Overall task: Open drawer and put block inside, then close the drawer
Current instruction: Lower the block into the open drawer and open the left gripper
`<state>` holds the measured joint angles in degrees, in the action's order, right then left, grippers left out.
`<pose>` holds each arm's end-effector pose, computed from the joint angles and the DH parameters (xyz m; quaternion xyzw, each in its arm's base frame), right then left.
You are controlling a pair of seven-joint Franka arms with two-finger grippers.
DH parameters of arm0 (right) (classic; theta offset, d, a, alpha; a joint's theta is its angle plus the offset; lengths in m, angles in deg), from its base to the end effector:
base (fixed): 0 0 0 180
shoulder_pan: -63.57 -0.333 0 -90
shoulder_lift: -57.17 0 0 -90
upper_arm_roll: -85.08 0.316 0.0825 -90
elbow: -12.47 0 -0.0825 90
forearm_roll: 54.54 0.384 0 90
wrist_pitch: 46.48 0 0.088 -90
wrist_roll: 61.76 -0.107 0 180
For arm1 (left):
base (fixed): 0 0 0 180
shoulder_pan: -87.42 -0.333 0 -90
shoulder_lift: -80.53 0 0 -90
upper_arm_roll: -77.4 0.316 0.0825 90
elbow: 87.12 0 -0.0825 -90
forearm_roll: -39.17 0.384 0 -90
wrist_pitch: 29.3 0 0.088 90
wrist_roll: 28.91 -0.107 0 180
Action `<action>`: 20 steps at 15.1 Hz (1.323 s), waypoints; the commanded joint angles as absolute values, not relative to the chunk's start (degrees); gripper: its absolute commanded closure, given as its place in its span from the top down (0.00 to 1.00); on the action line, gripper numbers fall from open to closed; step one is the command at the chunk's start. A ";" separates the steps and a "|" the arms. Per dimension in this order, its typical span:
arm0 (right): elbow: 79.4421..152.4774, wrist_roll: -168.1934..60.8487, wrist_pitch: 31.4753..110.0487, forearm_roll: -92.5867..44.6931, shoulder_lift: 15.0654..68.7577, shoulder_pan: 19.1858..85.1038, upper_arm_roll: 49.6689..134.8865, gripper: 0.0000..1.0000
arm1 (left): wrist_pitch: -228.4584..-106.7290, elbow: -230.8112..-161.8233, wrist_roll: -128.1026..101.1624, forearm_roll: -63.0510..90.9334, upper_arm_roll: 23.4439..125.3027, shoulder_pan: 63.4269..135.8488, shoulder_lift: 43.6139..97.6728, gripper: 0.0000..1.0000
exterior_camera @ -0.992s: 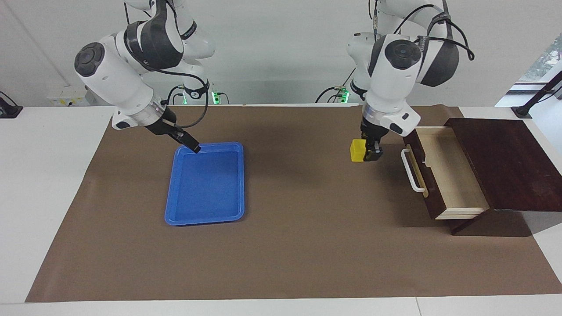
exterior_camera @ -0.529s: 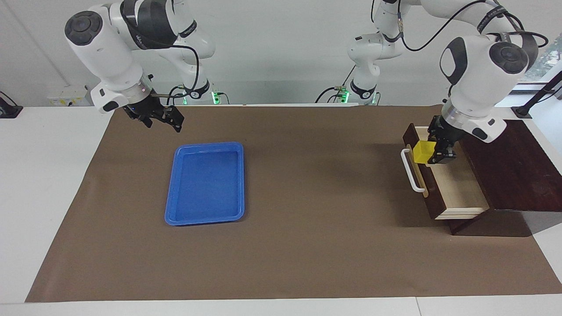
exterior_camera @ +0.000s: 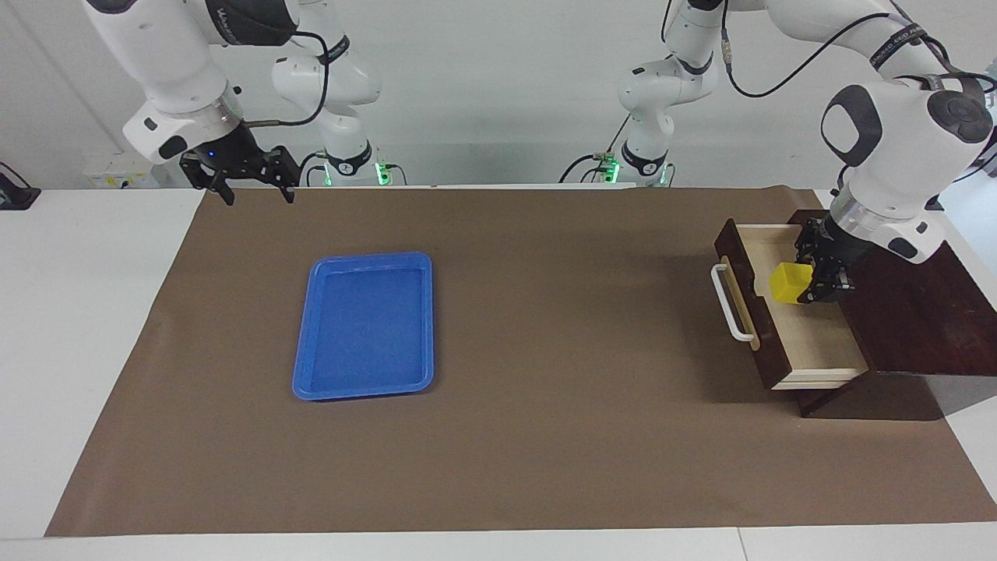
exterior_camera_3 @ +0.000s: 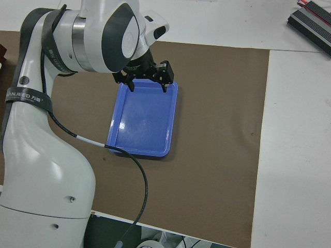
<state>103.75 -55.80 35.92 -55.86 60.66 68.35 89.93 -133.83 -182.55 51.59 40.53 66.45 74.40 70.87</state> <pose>0.5213 -0.0006 0.6358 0.9975 0.0514 -0.0478 0.0116 0.6123 0.0312 0.5042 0.7526 0.6585 -0.0054 0.0014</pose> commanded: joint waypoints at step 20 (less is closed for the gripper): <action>106.87 -60.00 41.23 -55.94 59.36 70.86 90.97 1.00 | -143.46 -196.45 55.20 40.22 66.24 72.48 74.20 0.00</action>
<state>106.02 -59.07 40.54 -56.05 58.76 69.63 89.92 -141.78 -194.24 55.13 40.30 66.57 73.00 72.40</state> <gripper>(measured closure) 0.000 0.445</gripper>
